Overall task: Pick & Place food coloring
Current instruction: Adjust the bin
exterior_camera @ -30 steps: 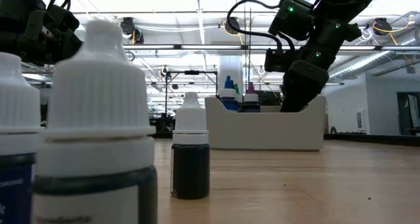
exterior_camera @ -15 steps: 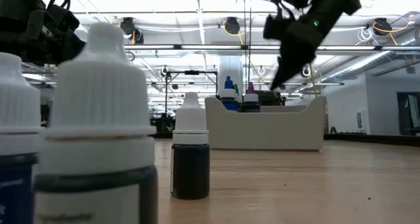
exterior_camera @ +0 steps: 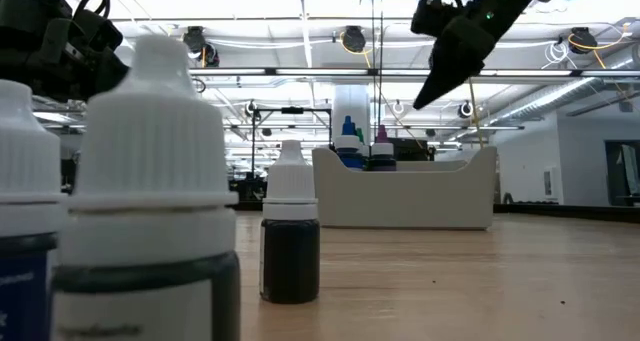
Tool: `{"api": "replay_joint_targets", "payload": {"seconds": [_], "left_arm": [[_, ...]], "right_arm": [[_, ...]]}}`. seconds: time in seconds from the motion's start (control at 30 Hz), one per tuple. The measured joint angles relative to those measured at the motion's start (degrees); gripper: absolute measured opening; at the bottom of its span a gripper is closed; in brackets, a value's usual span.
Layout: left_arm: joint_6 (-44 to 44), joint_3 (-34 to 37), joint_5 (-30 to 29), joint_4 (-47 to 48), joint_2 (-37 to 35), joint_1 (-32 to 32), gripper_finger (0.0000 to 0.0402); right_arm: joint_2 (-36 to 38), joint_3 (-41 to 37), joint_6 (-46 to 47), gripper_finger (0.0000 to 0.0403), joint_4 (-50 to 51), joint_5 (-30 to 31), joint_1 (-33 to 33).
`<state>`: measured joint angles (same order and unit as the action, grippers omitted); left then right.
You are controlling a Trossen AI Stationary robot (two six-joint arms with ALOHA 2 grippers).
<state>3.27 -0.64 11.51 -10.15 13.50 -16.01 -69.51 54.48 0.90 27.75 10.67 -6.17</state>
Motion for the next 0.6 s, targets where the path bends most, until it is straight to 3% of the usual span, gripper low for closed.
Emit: {"api": "replay_joint_targets", "payload": {"seconds": [0.33, 0.6], "left_arm": [[0.0, 0.0, 0.0, -0.2, 0.0, 0.0, 0.0037], [0.0, 0.0, 0.0, 0.0, 0.0, 0.0, 0.0037]], "right_arm": [[-0.3, -1.9, -0.3, 0.0001, 0.0, 0.6, 1.0], [-2.2, -2.0, 8.1, 0.0000, 0.0, -0.2, 14.1]]}}
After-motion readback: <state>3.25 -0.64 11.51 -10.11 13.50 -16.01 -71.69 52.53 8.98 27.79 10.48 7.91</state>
